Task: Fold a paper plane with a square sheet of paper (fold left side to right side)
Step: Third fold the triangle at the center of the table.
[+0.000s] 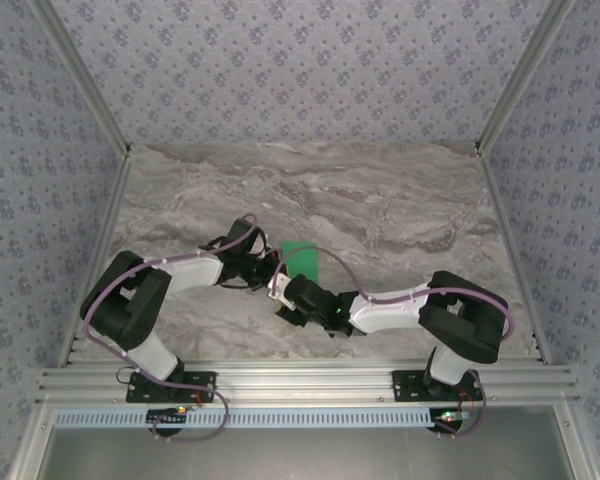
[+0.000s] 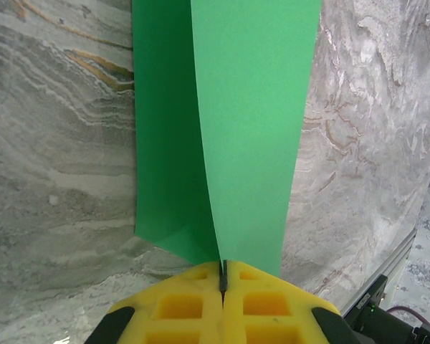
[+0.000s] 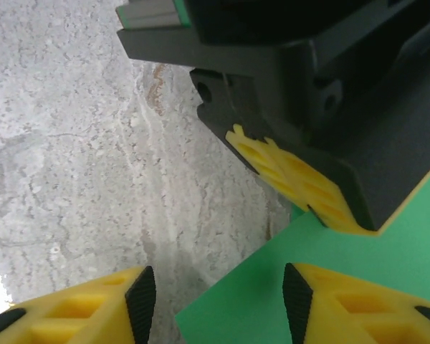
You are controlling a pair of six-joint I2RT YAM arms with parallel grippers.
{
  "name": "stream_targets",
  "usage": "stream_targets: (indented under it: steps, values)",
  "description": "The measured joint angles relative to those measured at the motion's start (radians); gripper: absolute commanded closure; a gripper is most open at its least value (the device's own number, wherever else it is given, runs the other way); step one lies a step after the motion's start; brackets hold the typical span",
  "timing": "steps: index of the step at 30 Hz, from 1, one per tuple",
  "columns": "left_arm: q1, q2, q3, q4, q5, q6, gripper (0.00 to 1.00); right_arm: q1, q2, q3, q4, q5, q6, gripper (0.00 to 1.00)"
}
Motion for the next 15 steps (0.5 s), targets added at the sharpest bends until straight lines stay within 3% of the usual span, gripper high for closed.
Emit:
stream_targets:
  steps: [6, 9, 15]
  values:
    - [0.000, 0.000, 0.000, -0.014, -0.001, 0.003, 0.97, -0.002, -0.003, 0.000, 0.000, -0.005, -0.003, 1.00]
    - [0.000, 0.000, 0.000, -0.028, -0.001, 0.010, 0.91, -0.005, -0.014, -0.001, -0.005, -0.019, -0.004, 1.00]
    - [0.025, -0.026, 0.000, -0.079, -0.002, 0.044, 0.69, -0.043, -0.045, -0.021, -0.010, -0.083, 0.008, 1.00]
